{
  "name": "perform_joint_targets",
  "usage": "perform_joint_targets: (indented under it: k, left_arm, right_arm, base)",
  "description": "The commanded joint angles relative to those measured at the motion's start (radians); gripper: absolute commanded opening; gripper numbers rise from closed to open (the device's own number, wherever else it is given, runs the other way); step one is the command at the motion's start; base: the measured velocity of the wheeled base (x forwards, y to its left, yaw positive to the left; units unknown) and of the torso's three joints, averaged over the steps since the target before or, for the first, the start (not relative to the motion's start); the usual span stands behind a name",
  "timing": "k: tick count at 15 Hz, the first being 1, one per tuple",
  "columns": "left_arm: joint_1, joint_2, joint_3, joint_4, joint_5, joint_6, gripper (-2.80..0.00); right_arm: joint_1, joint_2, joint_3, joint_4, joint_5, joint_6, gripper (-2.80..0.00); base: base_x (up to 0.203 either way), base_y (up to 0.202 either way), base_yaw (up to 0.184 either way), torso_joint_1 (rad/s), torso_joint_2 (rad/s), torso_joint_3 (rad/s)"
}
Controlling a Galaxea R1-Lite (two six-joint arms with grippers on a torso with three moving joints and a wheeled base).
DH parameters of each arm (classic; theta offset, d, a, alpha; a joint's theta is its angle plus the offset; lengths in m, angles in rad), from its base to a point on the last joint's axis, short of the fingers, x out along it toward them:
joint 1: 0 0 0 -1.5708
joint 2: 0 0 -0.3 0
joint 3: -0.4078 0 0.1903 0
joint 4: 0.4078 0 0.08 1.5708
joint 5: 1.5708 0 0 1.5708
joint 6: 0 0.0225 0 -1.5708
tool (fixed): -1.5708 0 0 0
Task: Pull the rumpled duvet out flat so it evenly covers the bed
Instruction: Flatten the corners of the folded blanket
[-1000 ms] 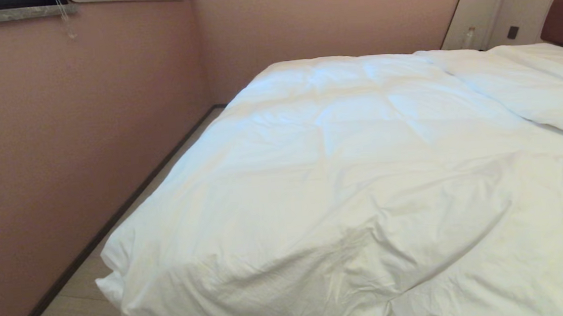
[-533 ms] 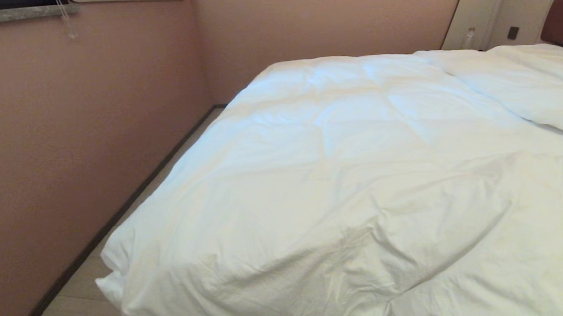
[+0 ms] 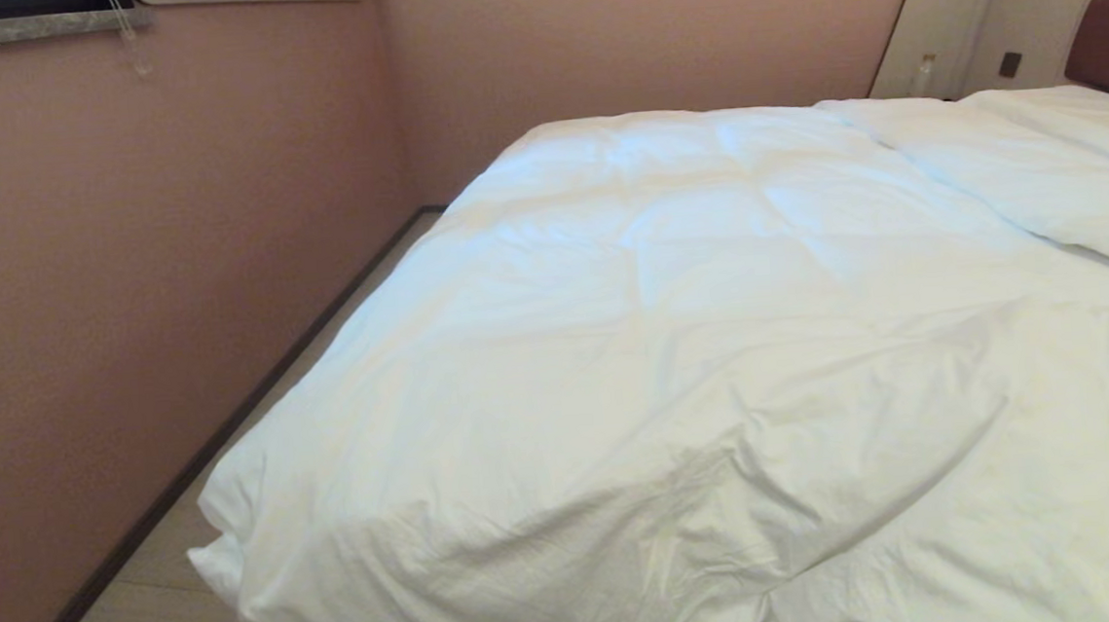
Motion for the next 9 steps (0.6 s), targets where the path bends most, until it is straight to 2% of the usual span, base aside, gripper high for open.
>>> perform_joint_targets:
  k: [1, 3, 9]
  left_arm:
    - [0.000, -0.001, 0.002, 0.036, 0.024, -0.001, -2.80]
    - [0.000, -0.001, -0.001, 0.137, 0.044, 0.001, -2.80]
    - [0.000, -0.001, 0.004, 0.117, 0.058, -0.022, -2.80]
  right_arm:
    - [0.000, 0.000, 0.000, 0.000, 0.000, -0.001, -2.80]
    - [0.000, 0.000, 0.000, 0.000, 0.000, -0.001, -2.80]
    - [0.000, 0.000, 0.000, 0.000, 0.000, -0.001, -2.80]
  base:
    - [0.000, 0.000, 0.000, 0.000, 0.00, 0.000]
    - [0.000, 0.000, 0.000, 0.000, 0.00, 0.000]
    - [0.000, 0.000, 0.000, 0.000, 0.00, 0.000]
